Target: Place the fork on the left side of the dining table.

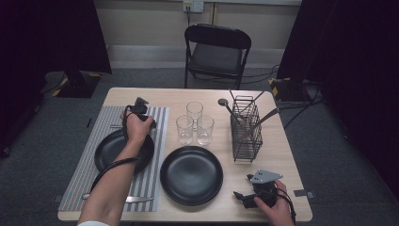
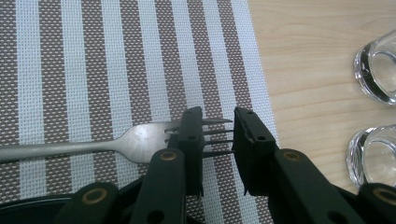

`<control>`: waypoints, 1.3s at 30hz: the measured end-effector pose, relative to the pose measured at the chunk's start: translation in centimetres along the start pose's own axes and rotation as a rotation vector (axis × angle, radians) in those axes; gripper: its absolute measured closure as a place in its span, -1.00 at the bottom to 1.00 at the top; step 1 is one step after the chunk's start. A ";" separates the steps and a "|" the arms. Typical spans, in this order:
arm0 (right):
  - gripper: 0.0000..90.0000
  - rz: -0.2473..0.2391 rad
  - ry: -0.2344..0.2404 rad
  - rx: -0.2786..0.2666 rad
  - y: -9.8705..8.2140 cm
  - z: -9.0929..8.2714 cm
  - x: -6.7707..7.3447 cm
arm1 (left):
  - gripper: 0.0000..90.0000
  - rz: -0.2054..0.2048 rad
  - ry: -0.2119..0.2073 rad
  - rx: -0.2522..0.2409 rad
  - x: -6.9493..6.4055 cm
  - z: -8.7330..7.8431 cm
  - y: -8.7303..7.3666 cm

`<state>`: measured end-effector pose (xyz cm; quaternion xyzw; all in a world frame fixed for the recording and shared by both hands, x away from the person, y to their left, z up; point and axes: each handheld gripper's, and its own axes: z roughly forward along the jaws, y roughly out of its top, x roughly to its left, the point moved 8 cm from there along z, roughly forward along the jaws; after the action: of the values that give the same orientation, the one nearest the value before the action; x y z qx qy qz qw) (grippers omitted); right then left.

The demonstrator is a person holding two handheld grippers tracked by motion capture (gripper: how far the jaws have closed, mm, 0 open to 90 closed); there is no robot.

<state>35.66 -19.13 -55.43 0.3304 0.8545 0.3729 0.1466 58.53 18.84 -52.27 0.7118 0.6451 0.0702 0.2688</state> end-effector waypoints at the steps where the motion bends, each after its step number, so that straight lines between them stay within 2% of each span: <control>1: -0.70 0.001 0.000 0.000 0.0 0.0 0.0 | 0.63 -0.004 -0.004 0.000 -0.1 0.0 0.0; 19: -0.70 0.001 0.000 0.000 0.0 0.0 0.0 | 0.58 -0.004 -0.011 -0.003 0.0 -0.4 0.0; 24: -0.70 0.000 0.000 0.000 0.0 0.0 0.0 | 0.55 -0.008 -0.016 -0.009 0.0 -1.0 0.1; 33: -0.70 0.000 0.000 0.001 0.0 0.0 0.0 | 0.49 0.014 -0.032 -0.011 -0.4 -2.4 0.0; 39: -0.70 0.000 0.000 0.000 0.0 0.0 0.0 | 0.43 0.021 -0.046 -0.031 -1.0 -3.6 0.3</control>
<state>35.65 -19.13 -55.44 0.3305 0.8546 0.3727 0.1467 57.03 18.97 -48.88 0.7158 0.6300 0.0666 0.2938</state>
